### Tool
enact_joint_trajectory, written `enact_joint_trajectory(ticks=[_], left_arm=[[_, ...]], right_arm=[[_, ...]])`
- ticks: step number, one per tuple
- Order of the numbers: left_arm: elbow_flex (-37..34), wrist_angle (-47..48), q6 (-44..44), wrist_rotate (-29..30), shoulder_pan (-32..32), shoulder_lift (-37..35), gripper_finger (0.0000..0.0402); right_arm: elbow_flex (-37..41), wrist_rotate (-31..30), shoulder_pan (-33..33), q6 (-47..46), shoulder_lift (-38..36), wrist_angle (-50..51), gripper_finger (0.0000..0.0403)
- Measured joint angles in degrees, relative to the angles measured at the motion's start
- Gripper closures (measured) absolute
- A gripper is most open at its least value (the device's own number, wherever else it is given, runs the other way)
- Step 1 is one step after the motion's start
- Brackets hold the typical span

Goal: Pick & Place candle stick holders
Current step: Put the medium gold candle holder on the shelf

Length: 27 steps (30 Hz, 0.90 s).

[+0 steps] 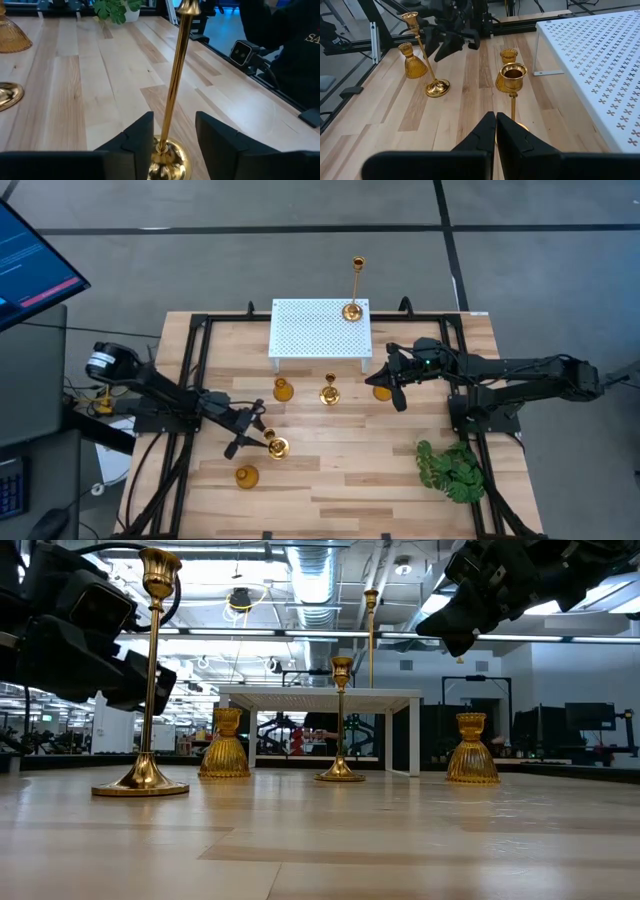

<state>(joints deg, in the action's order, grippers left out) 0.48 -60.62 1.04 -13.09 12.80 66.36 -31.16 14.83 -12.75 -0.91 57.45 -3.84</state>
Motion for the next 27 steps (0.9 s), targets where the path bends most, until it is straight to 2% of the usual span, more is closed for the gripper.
enact_joint_trajectory(ticks=[13, 21, 27], left_arm=[[6.46, -0.32, -0.02, 0.01, 0.00, 9.65, 0.0249], [6.70, -0.30, 0.00, -0.01, 0.00, 11.40, 0.0253], [6.70, -0.32, -0.01, -0.01, 0.00, 11.40, 0.0277]], right_arm=[[0.00, 0.02, 0.00, -0.01, 0.00, 0.04, 0.0396], [0.00, 0.00, 0.00, 0.00, 0.00, 0.15, 0.0396], [0.00, 0.02, 0.00, 0.01, 0.00, 0.15, 0.0396]])
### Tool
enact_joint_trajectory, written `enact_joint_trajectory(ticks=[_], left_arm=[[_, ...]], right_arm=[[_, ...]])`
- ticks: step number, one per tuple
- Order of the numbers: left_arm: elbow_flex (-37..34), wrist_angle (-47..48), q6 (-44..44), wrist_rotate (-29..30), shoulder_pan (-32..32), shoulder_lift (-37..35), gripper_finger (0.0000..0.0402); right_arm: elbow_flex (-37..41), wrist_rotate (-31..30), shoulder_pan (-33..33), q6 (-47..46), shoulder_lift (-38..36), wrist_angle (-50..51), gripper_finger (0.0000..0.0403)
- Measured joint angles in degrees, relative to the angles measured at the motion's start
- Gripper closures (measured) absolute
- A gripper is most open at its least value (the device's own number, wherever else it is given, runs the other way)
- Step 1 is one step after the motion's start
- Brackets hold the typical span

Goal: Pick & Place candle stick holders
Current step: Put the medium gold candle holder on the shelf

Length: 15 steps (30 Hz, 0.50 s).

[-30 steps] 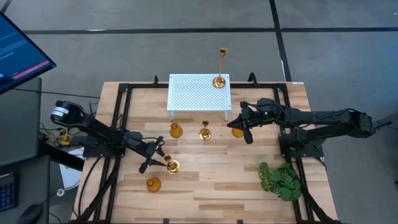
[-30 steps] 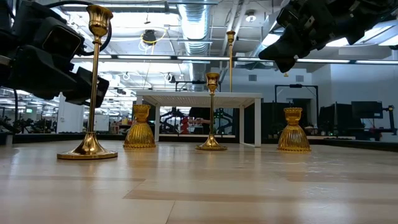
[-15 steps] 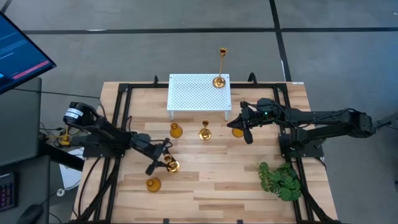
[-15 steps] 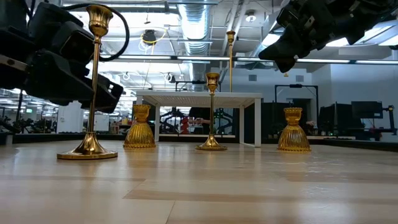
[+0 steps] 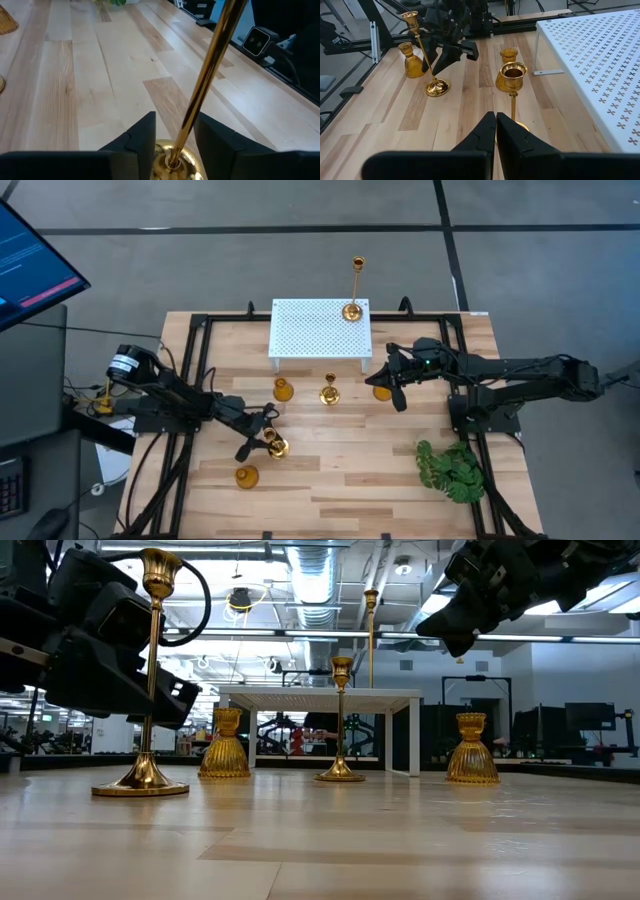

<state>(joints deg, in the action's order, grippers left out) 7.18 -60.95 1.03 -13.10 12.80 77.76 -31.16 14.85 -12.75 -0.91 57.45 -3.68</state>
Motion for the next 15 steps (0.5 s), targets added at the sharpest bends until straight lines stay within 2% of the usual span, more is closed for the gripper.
enact_joint_trajectory(ticks=[5, 15], left_arm=[[-0.02, -0.01, -0.20, -0.01, 0.00, 0.00, 0.0310], [-0.07, -0.06, -8.19, 0.55, -0.02, -0.49, 0.0358]], right_arm=[[0.00, -0.01, 0.00, 0.00, 0.00, 0.00, 0.0396], [0.00, -0.02, 0.00, 0.00, 0.00, 0.00, 0.0396]])
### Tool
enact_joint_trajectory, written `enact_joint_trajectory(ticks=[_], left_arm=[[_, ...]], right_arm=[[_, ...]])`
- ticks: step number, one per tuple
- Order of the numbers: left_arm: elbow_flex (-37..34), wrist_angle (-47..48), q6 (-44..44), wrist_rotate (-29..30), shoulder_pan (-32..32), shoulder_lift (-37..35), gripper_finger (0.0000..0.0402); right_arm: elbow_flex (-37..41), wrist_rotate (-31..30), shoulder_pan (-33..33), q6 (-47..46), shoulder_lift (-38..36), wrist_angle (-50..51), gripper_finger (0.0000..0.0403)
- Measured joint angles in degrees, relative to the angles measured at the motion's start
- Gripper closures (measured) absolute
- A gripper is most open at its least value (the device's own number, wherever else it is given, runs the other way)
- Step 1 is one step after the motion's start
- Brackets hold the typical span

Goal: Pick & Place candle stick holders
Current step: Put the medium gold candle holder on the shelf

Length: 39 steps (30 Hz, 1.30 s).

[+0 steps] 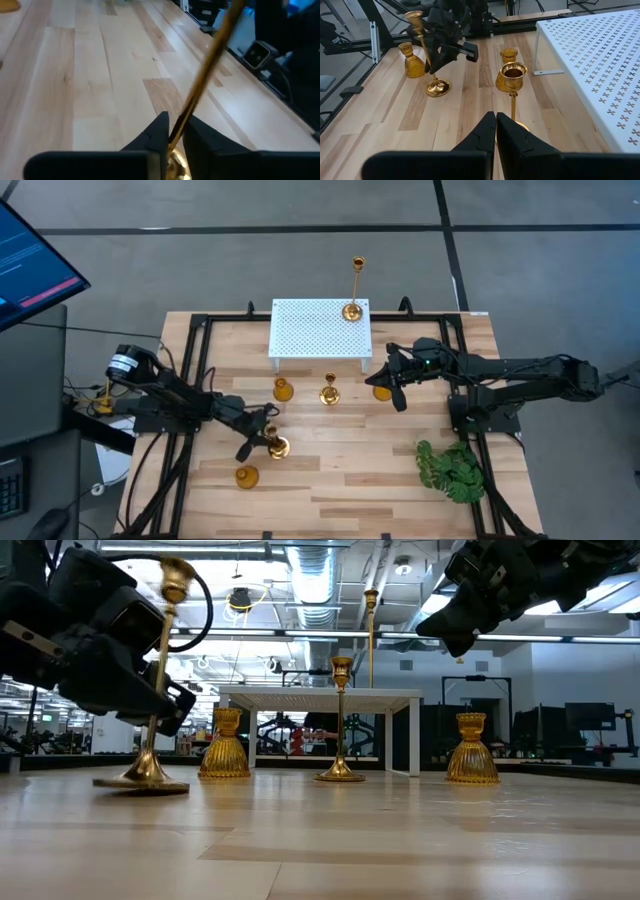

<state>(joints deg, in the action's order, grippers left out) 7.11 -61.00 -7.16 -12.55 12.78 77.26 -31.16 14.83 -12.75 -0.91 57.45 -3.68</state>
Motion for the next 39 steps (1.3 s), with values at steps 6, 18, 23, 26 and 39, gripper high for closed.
enact_joint_trajectory(ticks=[6, 18, 23, 26, 39], left_arm=[[-0.01, 0.37, -1.44, 2.92, 0.02, -2.03, 0.0385], [-0.02, 4.50, -4.30, 7.97, 0.02, -13.57, 0.0384], [2.11, 12.63, -4.30, 11.06, -1.41, -19.66, 0.0379], [5.79, 21.63, -4.28, 11.04, -3.40, -22.82, 0.0379], [26.14, 53.07, 6.88, 10.97, -16.30, -27.50, 0.0379]], right_arm=[[0.00, 0.02, 0.00, 0.00, 0.00, 0.00, 0.0396], [-0.01, 0.02, 0.00, 0.07, 0.00, 0.20, 0.0396], [0.00, 0.04, 0.00, 1.48, 0.00, 0.20, 0.0396], [-0.02, 0.04, 0.00, 1.49, 0.00, 0.20, 0.0396], [-0.02, 0.04, 0.00, 1.49, 0.00, 0.52, 0.0396]])
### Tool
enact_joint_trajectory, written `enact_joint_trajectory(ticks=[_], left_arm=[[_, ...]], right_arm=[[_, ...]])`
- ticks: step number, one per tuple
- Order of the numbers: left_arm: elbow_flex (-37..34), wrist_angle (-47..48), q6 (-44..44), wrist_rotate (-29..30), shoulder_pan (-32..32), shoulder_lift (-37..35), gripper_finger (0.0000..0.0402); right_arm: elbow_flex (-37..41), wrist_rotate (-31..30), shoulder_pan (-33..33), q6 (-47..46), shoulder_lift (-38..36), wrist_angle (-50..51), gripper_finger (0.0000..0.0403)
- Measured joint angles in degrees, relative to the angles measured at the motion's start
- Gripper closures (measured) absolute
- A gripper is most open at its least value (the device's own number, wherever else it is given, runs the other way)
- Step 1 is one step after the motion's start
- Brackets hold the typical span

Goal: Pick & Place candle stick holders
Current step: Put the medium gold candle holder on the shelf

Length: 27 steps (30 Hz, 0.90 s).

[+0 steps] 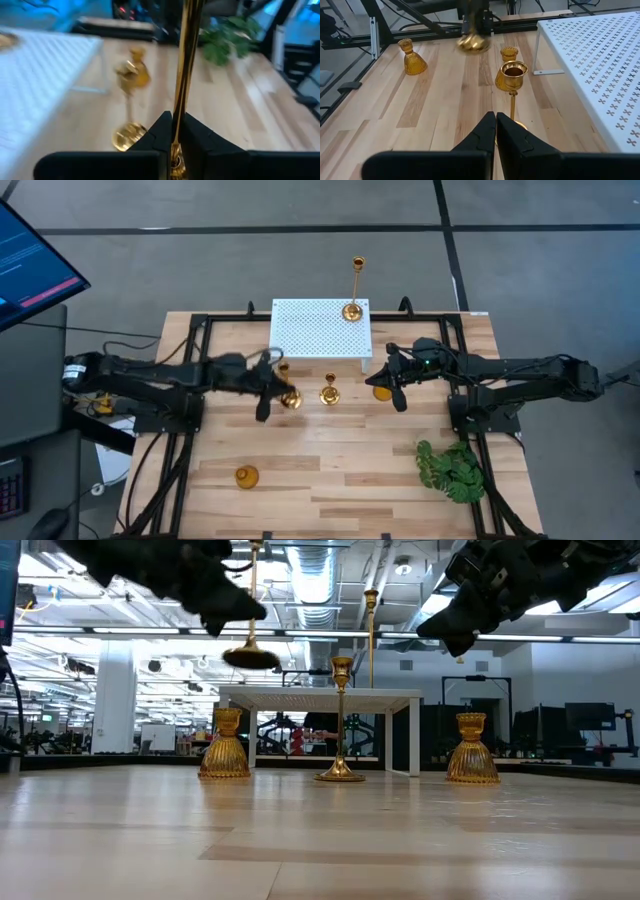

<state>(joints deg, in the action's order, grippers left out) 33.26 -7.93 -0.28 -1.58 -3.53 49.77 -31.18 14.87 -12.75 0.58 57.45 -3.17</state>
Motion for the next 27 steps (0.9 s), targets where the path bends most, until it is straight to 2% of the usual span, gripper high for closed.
enact_joint_trajectory(ticks=[8, 14, 27], left_arm=[[8.13, 1.55, 2.00, -0.37, -12.93, 3.67, 0.0379], [12.96, 1.39, 1.76, -7.41, -22.02, 9.30, 0.0379], [26.48, -1.86, 3.03, -9.03, -28.15, 26.72, 0.0379]], right_arm=[[0.00, 0.00, 0.00, 0.00, 0.00, 0.76, 0.0396], [0.00, 0.02, -0.02, 0.74, 0.00, 1.04, 0.0396], [0.00, 0.01, 0.12, 2.56, 0.00, 1.02, 0.0396]])
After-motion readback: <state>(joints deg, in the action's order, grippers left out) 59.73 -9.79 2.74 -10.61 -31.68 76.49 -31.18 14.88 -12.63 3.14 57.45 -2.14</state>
